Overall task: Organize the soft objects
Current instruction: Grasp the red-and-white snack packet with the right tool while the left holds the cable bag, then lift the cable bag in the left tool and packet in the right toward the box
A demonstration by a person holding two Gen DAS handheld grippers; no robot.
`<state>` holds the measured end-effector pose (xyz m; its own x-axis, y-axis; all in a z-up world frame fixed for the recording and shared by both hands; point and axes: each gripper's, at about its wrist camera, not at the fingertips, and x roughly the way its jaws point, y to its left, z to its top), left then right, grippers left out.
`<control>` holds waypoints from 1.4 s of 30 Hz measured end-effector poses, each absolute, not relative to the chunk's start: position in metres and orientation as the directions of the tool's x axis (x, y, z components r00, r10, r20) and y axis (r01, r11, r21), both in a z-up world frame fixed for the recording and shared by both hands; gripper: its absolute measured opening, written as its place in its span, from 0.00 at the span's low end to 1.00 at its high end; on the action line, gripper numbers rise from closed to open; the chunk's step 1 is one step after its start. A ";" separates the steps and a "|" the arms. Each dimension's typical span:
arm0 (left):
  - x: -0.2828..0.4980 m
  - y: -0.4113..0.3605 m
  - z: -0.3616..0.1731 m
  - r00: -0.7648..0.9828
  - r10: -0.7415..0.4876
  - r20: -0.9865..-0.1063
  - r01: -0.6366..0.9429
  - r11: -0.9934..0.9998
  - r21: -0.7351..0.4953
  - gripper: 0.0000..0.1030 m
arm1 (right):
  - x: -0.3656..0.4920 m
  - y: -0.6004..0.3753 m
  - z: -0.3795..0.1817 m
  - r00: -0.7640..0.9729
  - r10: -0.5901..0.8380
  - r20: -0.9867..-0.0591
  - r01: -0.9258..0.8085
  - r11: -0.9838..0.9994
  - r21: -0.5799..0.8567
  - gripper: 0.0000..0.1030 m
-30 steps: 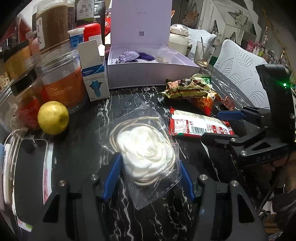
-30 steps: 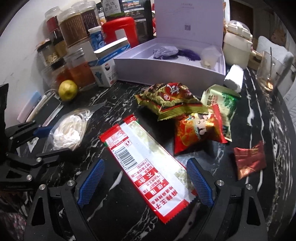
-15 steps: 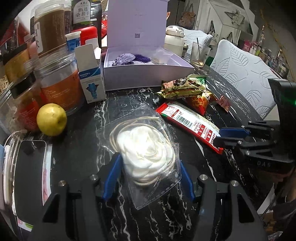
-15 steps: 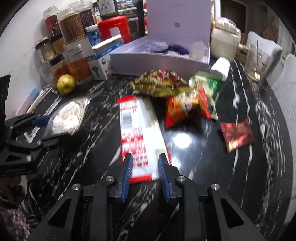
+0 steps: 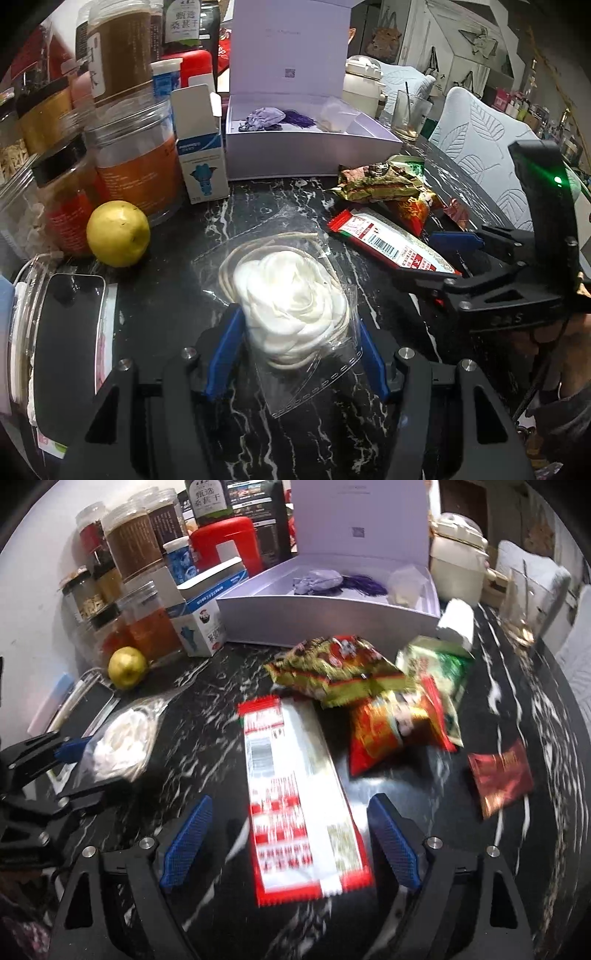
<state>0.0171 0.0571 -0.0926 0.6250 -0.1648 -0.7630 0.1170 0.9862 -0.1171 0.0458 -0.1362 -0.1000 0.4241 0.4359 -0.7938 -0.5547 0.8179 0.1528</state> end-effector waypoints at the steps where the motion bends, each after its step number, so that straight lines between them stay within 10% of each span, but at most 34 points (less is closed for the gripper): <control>1: 0.017 0.058 -0.092 0.625 -0.164 -0.763 0.114 0.986 -0.119 0.57 | 0.048 -0.133 -0.100 0.427 0.428 -0.797 -0.556 0.819 0.141 0.85; 10: 0.018 0.060 -0.092 0.628 -0.167 -0.760 0.104 0.986 -0.130 0.57 | 0.049 -0.126 -0.099 0.461 0.428 -0.777 -0.606 0.792 0.076 0.44; 42: -0.036 0.024 -0.052 0.707 -0.204 -0.677 0.201 0.976 -0.084 0.58 | -0.048 -0.192 -0.068 0.523 0.531 -0.666 -0.493 0.827 0.271 0.42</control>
